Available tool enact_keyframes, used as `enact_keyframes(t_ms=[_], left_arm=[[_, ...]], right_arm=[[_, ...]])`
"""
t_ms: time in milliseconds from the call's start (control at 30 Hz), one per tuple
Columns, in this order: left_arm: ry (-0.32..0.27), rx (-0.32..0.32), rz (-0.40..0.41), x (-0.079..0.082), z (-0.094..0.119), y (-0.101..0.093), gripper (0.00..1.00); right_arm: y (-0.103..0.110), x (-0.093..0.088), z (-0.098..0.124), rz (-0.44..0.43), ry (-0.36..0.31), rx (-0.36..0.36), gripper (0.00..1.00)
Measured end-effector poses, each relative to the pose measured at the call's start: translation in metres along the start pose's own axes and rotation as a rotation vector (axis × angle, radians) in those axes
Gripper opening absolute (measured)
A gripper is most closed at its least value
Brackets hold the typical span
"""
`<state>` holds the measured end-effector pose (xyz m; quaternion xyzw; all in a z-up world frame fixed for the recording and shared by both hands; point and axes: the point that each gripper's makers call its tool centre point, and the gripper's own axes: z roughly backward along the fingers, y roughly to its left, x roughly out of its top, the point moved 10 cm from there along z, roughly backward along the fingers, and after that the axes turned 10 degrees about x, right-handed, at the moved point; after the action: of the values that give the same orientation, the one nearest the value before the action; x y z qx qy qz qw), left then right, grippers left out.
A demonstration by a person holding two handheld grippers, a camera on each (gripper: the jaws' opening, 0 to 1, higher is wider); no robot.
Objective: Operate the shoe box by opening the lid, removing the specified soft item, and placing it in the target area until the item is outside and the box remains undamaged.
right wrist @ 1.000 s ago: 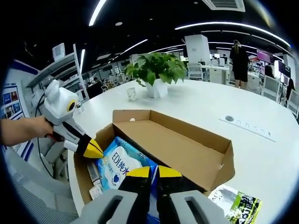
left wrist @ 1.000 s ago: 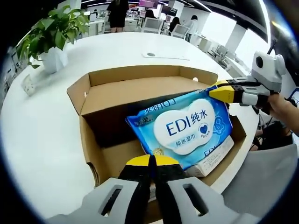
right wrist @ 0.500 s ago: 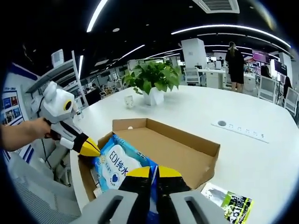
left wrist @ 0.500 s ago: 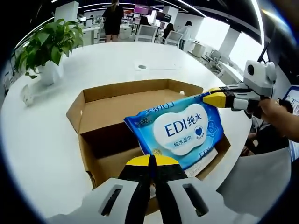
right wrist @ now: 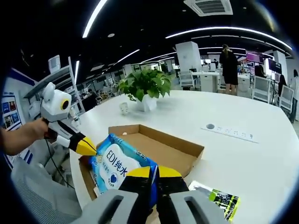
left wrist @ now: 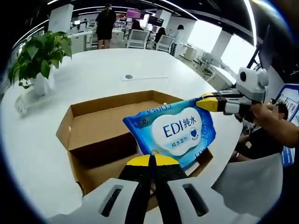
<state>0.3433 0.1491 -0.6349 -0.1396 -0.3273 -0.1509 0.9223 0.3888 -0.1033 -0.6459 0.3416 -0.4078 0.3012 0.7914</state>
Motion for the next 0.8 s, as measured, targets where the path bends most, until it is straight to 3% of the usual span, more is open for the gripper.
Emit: enact_keyframes(t_ms=[800], left_arm=[[-0.029,-0.117,-0.008,0.041,-0.027,-0.066,0.00]], right_arm=[[-0.045,-0.001,0.070,-0.049,-0.033,-0.130,0.00]])
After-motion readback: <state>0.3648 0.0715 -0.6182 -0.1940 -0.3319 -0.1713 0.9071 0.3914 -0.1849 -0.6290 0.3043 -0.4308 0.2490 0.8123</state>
